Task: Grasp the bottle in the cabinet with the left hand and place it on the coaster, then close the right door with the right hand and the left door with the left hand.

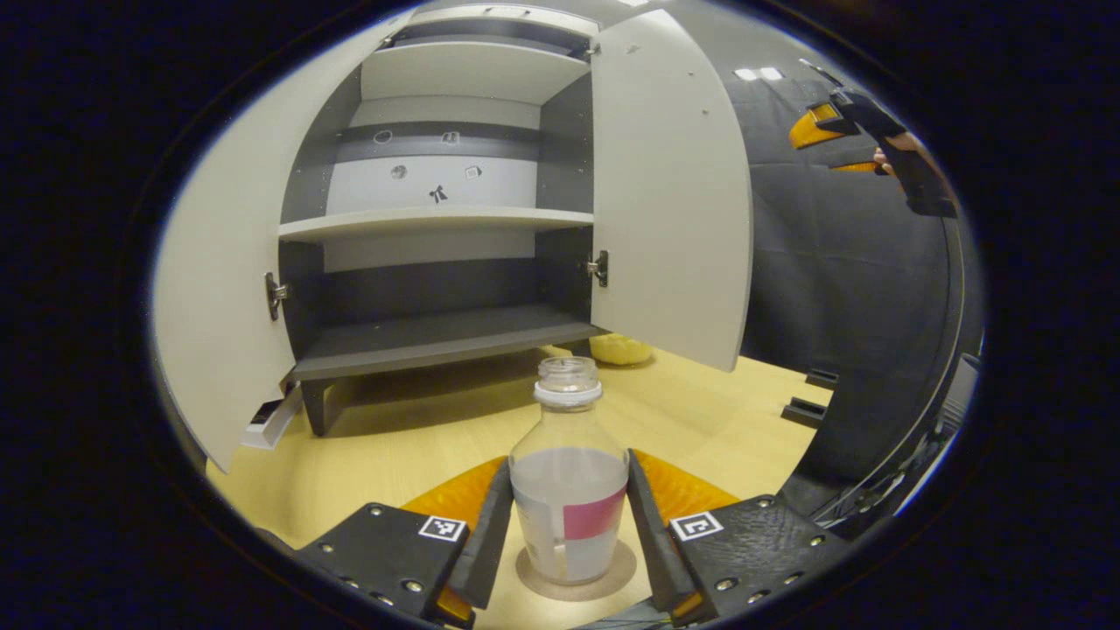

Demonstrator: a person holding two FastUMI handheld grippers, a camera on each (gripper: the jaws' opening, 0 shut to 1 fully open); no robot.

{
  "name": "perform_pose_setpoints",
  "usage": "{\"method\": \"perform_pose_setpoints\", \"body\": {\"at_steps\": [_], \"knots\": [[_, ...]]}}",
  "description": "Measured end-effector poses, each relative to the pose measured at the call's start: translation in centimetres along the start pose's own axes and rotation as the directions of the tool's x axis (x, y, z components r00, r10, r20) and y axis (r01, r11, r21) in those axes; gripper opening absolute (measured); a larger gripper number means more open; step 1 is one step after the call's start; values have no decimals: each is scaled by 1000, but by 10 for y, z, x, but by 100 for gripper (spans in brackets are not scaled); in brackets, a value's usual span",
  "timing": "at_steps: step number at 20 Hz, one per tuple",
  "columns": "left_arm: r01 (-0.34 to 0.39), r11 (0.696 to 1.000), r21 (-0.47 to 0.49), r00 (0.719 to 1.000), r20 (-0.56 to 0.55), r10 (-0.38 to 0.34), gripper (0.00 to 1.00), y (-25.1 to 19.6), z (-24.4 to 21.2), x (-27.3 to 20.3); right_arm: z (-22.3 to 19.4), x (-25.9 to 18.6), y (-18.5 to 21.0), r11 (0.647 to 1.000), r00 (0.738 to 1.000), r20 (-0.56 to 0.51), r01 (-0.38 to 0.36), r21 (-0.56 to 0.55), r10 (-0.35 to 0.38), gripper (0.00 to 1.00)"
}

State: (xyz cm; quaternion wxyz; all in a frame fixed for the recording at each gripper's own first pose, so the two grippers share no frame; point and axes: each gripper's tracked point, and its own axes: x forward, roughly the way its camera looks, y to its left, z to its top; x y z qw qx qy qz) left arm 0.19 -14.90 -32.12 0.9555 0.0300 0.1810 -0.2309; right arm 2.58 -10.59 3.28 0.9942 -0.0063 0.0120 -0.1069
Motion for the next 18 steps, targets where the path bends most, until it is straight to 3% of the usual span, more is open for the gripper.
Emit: {"method": "perform_pose_setpoints", "body": {"at_steps": [1,6,8,9,11,12,14,18], "knots": [[1,1000,-1,1000,-2,-1,71,-1,0,-3,0,1,0,1000,1000,-1,-1,6,1,96],[-2,999,-34,1000,0,2,74,-1,9,-18,-8,3,3,1000,1000,-8,-13,14,14,96],[13,998,-55,1000,3,-13,99,-6,15,-25,-11,6,3,1000,1000,-15,-13,21,14,96],[23,998,-65,1000,1,-22,92,-9,17,-30,-12,7,4,1000,1000,-17,-14,27,15,92],[10,998,-64,1000,7,-9,99,-7,26,-42,-14,9,4,999,1000,-16,-16,31,17,96],[-1,998,-66,1000,16,2,93,-5,34,-51,-14,10,5,999,1000,-11,-17,27,17,96],[-17,996,-87,999,46,21,93,-2,55,-73,-13,12,5,1000,1000,-2,-20,15,20,96],[-159,981,-106,980,101,170,92,37,108,-117,-10,14,3,1000,1000,6,-15,17,15,96]]}}
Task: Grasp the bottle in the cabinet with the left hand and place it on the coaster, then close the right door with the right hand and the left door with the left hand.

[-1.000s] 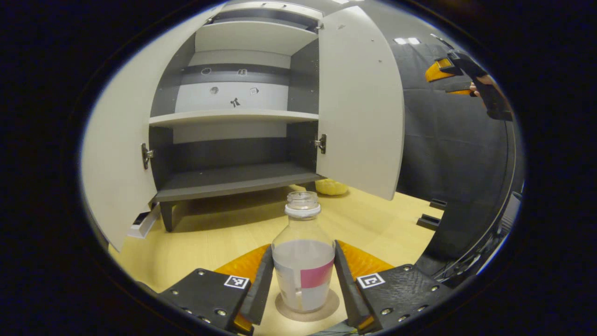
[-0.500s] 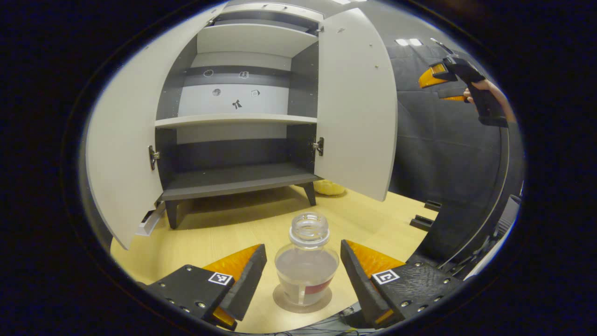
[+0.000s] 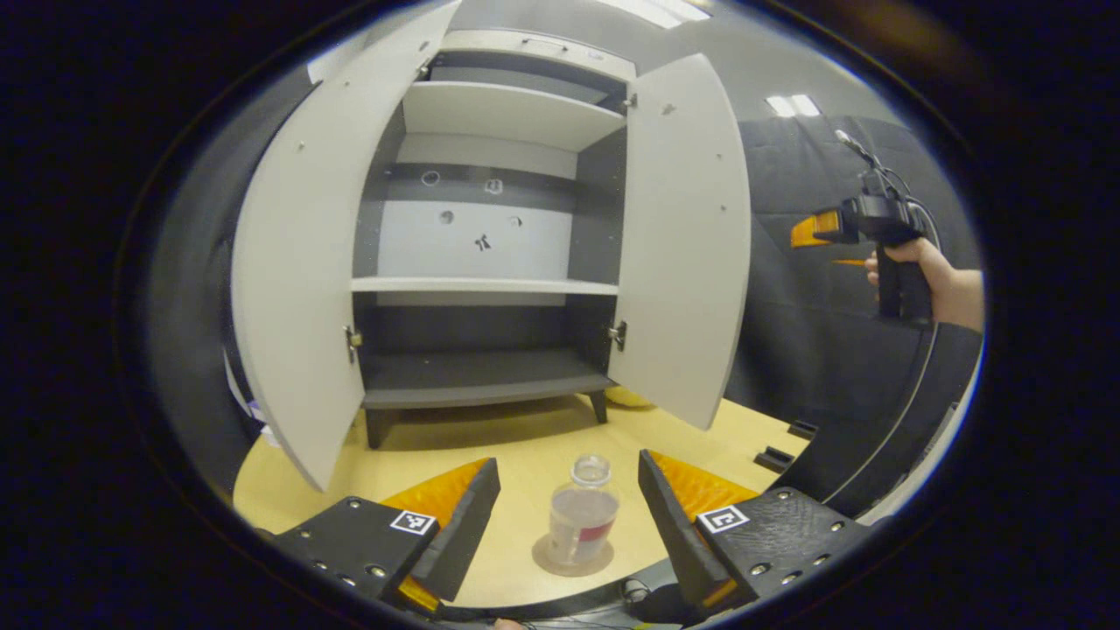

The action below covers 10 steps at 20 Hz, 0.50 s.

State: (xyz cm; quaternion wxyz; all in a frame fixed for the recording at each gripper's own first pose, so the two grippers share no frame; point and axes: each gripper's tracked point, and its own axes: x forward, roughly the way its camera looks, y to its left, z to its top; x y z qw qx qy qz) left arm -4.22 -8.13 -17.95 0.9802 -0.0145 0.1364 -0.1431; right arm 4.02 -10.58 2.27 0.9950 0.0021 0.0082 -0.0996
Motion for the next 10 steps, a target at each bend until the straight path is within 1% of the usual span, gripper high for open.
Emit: {"method": "perform_pose_setpoints", "body": {"at_steps": [2,3,5,8,9,10], "knots": [[-91,995,-41,995,44,93,92,24,37,-11,4,3,0,1000,1000,7,3,3,-3,96],[-123,990,-71,989,74,128,93,34,57,-17,8,5,0,1000,1000,11,0,4,0,96],[-183,977,-113,970,142,198,93,54,90,-36,15,9,4,1000,1000,26,-16,0,16,96],[-275,954,-117,934,205,294,92,84,130,-51,27,18,8,999,998,52,-44,-14,45,96],[-306,946,-110,923,209,323,92,91,138,-53,34,21,11,998,996,63,-55,-14,56,92],[-333,937,-101,915,207,347,92,98,147,-56,38,26,14,998,995,74,-67,-16,68,92]]}}
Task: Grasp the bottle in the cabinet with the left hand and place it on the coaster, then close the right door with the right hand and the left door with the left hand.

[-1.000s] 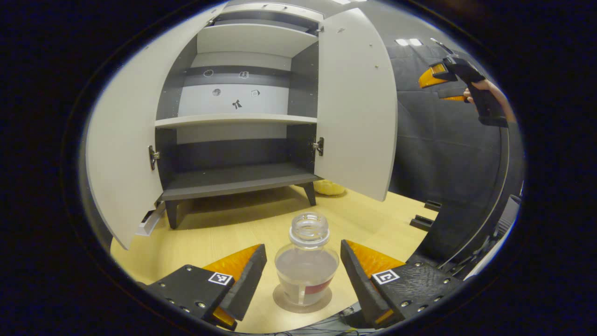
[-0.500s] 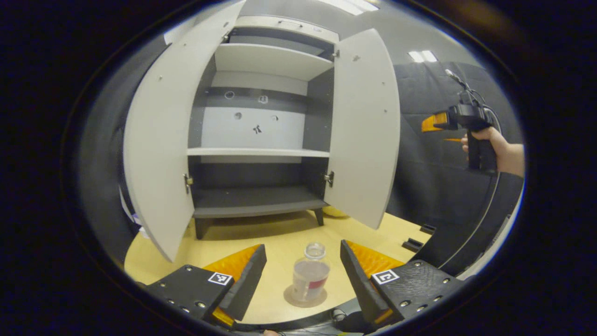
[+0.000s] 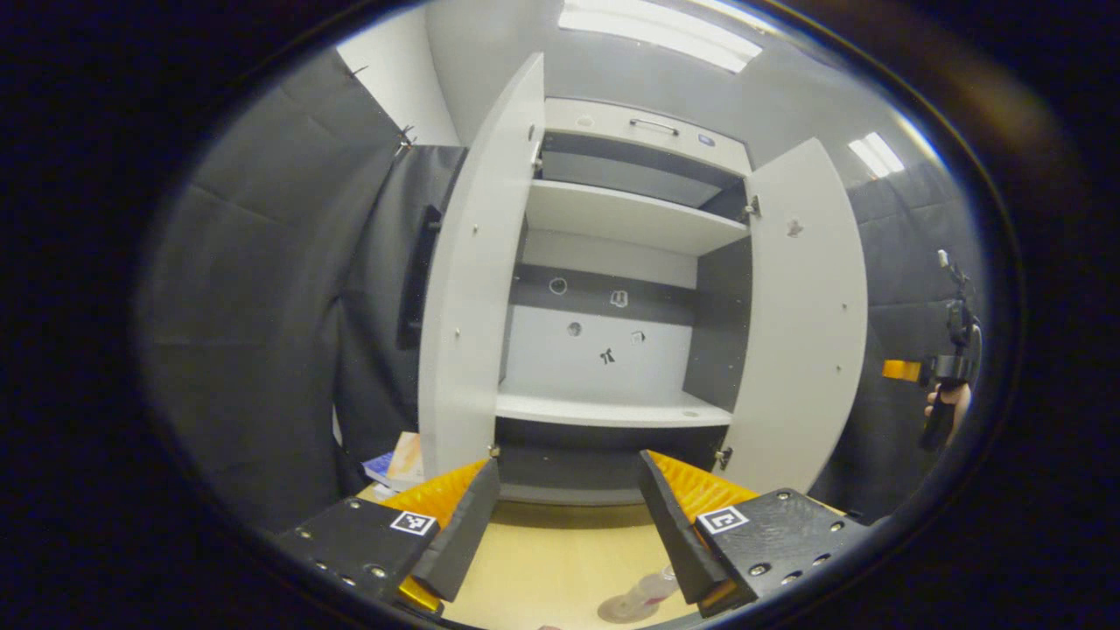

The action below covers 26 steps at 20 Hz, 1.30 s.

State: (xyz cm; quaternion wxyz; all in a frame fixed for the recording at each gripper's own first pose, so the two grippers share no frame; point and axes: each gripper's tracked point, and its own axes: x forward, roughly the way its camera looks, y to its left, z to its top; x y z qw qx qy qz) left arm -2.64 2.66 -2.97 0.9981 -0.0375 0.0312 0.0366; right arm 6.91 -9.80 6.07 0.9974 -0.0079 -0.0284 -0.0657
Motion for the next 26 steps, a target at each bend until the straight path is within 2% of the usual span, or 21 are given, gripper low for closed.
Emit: {"method": "perform_pose_setpoints", "body": {"at_steps": [1,3,4,6,7,8,9,10,11,14,15,19,20,22,23,26], "knots": [[-9,1000,9,1000,-7,10,92,1,5,1,5,6,1,1000,1000,12,-12,-4,12,96],[-10,1000,22,999,-37,11,92,0,13,7,14,15,2,999,999,29,-36,-18,36,96],[-26,999,31,999,-43,27,92,2,21,11,18,21,3,998,998,32,-55,-16,55,92],[-42,998,39,998,-47,44,92,2,34,19,24,30,5,995,995,27,-95,-17,96,96],[-46,998,42,997,-53,48,92,-3,37,22,27,34,5,993,993,21,-114,-26,114,92],[-55,997,45,997,-59,58,95,-5,43,27,29,38,7,990,990,9,-139,-36,140,92],[-68,997,44,996,-57,71,92,-6,50,30,31,41,11,985,986,-5,-168,-37,168,92],[-78,996,35,996,-47,80,92,-9,57,34,34,44,17,979,979,-20,-202,-31,202,95],[-86,996,20,996,-37,87,92,-13,64,36,37,47,23,972,972,-30,-235,-19,234,92],[-110,994,14,994,-5,111,92,-23,79,41,43,56,37,945,944,-47,-327,-25,326,92],[-127,992,26,992,5,127,86,-24,80,40,45,60,40,935,935,-52,-352,-41,350,92],[-184,982,40,983,7,184,98,-33,76,41,42,73,59,889,888,-83,-457,-35,453,92],[-200,979,49,980,-3,200,86,-33,74,41,41,76,62,883,880,-94,-469,-20,466,96],[-227,971,73,974,-1,228,94,-28,74,39,39,82,62,883,877,-112,-469,13,467,92],[-224,972,75,974,1,225,98,-28,74,39,39,84,63,881,873,-119,-472,32,472,96],[-237,969,66,971,-9,238,92,-13,70,38,39,82,67,880,871,-139,-474,22,472,96]]}}
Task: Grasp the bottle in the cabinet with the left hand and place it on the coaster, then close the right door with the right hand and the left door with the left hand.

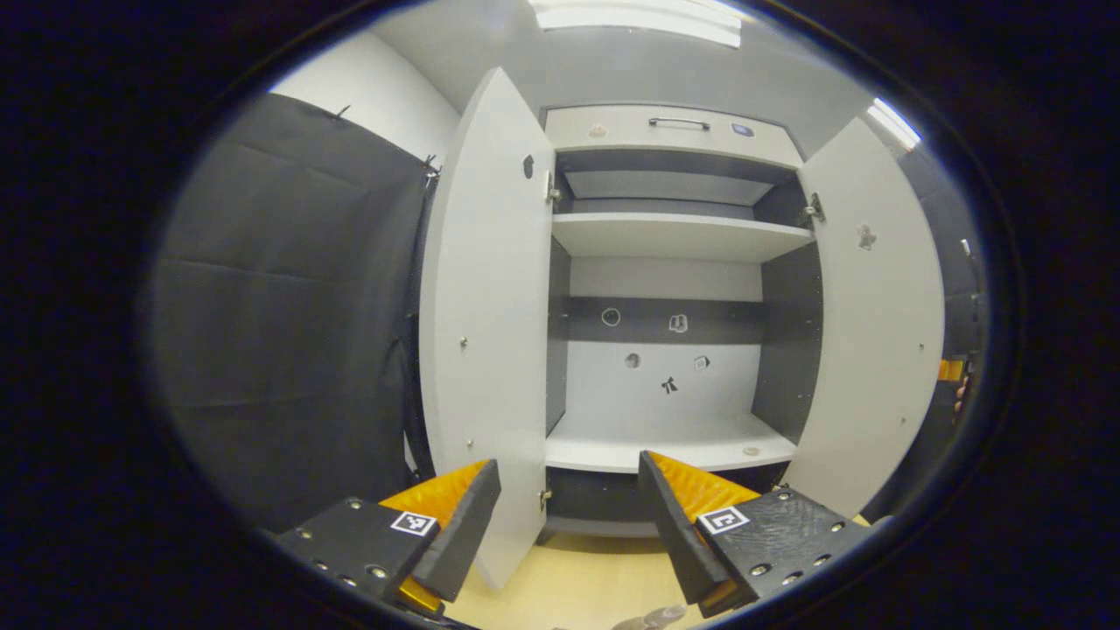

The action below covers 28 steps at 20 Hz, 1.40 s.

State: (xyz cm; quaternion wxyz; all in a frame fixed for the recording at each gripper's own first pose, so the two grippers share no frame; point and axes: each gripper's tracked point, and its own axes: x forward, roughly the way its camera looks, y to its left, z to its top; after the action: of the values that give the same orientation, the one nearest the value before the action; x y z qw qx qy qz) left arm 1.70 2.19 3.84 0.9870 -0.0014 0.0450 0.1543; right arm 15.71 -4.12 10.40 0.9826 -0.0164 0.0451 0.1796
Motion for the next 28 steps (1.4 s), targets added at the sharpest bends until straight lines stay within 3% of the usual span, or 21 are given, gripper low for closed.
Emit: {"method": "perform_pose_setpoints", "body": {"at_steps": [3,6,7,9,16,17,19,22,24,26,27,28], "knots": [[0,1000,-18,1000,-9,0,92,12,-8,7,8,-3,4,993,998,37,51,-103,-47,96],[20,999,-35,1000,-4,-20,92,25,-10,12,-1,2,25,998,999,19,44,-37,-43,96],[31,999,-43,1000,1,-31,92,29,-10,12,-6,-1,38,999,999,11,33,-20,-32,92],[41,998,-51,999,8,-40,92,39,-10,11,-5,-9,61,1000,1000,11,13,-24,-13,96],[60,996,-61,998,16,-59,93,72,-15,6,-24,9,113,1000,1000,-13,-3,-26,2,92],[58,996,-62,998,16,-58,92,79,-16,4,-27,13,121,1000,1000,-20,-11,-15,10,96],[47,997,-62,999,11,-46,92,93,-20,-2,-30,24,141,999,999,-20,-40,26,41,92],[27,997,-67,1000,1,-27,92,120,-24,-9,-37,33,170,996,997,-31,-74,48,76,96],[10,997,-75,1000,2,-10,92,141,-24,-14,-46,31,174,998,998,-37,-58,19,59,92],[-11,996,-89,1000,9,12,92,164,-25,-16,-60,28,176,999,998,-56,-35,11,36,96],[-17,995,-96,1000,13,18,92,176,-27,-14,-65,26,177,999,998,-61,-25,28,27,92],[-22,995,-100,1000,14,24,92,187,-29,-11,-70,24,179,999,998,-63,-19,50,22,96]]}}
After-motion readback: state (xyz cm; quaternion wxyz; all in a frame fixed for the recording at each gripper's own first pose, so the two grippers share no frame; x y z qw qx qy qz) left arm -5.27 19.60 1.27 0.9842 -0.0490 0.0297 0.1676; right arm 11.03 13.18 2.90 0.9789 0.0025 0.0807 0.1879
